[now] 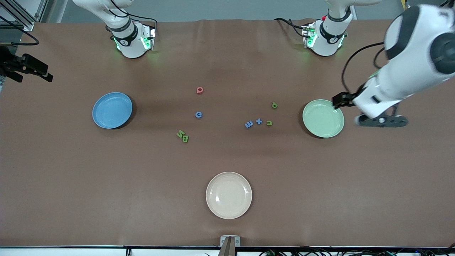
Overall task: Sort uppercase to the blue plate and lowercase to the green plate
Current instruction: 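Reach the left gripper toward the blue letter m, then grasp the blue m with the left gripper while the right gripper reaches the B, then carry the m onto the green plate while the right gripper grasps the B, then release the m and grasp the blue x with the left gripper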
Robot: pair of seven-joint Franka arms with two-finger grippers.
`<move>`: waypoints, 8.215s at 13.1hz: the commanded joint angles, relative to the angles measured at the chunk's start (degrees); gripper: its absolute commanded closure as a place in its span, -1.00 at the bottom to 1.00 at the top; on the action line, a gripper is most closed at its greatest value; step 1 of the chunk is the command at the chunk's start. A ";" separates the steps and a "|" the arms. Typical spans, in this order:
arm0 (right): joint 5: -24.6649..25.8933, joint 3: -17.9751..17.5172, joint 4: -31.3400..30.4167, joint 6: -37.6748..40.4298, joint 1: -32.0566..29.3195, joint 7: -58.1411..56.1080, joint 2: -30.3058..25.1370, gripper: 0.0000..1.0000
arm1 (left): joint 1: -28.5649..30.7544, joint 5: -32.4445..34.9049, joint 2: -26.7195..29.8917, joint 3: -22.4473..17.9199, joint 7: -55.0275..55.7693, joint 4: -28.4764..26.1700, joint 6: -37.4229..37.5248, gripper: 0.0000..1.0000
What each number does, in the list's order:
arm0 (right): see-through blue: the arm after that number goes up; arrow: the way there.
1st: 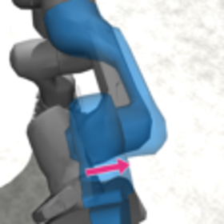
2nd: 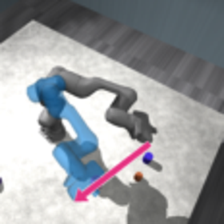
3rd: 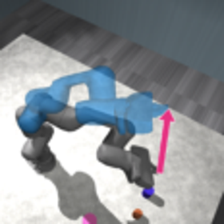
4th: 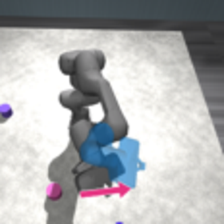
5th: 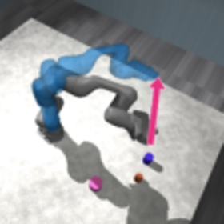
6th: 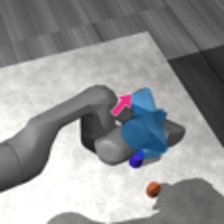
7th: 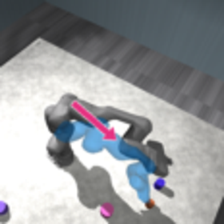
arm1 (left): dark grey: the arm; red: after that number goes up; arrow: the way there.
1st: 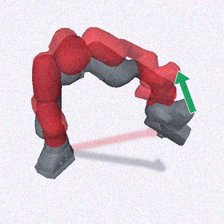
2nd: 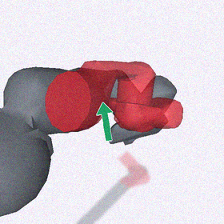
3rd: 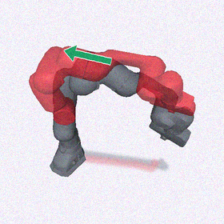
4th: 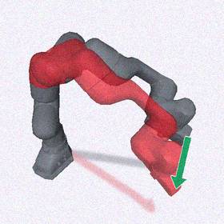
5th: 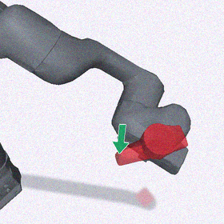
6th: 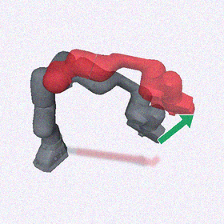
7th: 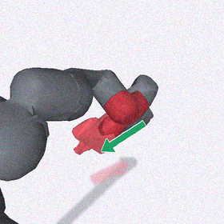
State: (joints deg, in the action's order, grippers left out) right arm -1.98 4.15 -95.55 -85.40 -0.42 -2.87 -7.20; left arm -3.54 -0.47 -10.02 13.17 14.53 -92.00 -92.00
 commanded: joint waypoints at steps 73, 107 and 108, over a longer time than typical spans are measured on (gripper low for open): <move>-3.47 -0.28 -11.58 -60.49 34.25 39.79 43.14 -0.46 | 30.79 24.64 -7.82 29.02 19.39 -45.72 -50.82 0.47; -3.55 -0.11 -15.36 -53.93 33.38 38.83 38.94 1.00 | -2.70 25.08 -26.89 20.84 69.14 -21.64 -48.54 -0.80; -3.47 -0.11 -15.36 -51.29 32.59 37.95 37.27 1.00 | -2.79 25.08 -27.24 20.67 69.14 -21.64 -48.54 -0.69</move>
State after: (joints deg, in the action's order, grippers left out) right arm -5.82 4.12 -108.98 -140.46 33.68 35.81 34.45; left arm -6.11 23.41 -36.20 34.05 82.85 -115.00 -141.64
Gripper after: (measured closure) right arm 0.652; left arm 0.093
